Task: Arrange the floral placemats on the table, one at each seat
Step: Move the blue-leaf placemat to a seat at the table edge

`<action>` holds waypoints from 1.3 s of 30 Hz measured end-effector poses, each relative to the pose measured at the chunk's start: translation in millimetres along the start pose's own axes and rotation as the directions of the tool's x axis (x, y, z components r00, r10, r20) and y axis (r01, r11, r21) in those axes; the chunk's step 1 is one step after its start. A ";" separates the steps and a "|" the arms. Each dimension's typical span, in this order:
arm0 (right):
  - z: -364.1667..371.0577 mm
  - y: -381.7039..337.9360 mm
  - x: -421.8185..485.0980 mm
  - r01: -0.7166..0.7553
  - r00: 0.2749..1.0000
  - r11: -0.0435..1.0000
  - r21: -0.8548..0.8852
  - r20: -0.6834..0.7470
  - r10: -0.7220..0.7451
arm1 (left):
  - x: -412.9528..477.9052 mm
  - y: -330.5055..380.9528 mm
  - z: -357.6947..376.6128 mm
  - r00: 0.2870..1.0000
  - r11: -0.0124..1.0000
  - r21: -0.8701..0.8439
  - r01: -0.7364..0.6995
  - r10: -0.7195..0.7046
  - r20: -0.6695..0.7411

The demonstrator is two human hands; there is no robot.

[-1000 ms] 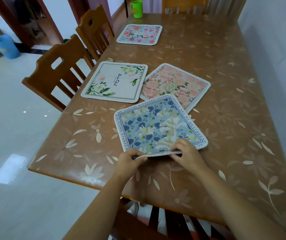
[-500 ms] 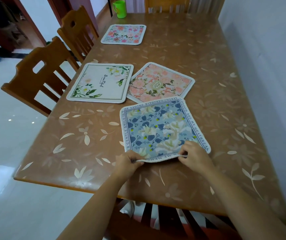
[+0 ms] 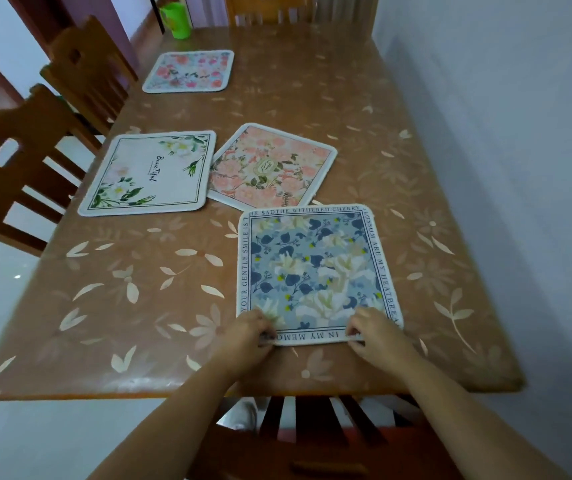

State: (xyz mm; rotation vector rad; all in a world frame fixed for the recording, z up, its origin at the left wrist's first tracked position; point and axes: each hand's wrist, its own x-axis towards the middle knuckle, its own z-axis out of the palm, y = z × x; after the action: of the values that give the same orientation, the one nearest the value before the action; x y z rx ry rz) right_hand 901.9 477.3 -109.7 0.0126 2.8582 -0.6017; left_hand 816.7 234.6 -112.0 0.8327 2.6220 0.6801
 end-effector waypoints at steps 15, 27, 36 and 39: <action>-1.4 4.6 -9.4 -0.098 0.995 0.995 0.027 0.025 0.097 | -2.2 4.5 3.4 0.996 0.998 0.057 0.021 -0.026 0.087; 6.2 -2.5 -19.1 -0.104 0.993 0.994 0.023 0.061 0.103 | -7.5 5.8 1.7 0.992 0.994 0.101 0.037 -0.049 0.117; 5.3 -1.9 -21.8 -0.048 0.994 0.998 -0.028 0.100 0.050 | -10.4 7.6 0.5 0.986 0.991 0.122 0.048 -0.066 0.151; 5.3 -1.9 -22.1 -0.049 0.992 0.998 -0.031 0.111 0.052 | -10.7 7.7 -0.1 0.986 0.992 0.115 0.047 -0.064 0.152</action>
State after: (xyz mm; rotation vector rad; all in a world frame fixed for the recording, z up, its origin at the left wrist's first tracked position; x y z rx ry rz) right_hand 924.4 474.3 -109.0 0.0446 2.7490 -0.5344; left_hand 828.6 233.6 -106.3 0.8059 2.5495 0.4391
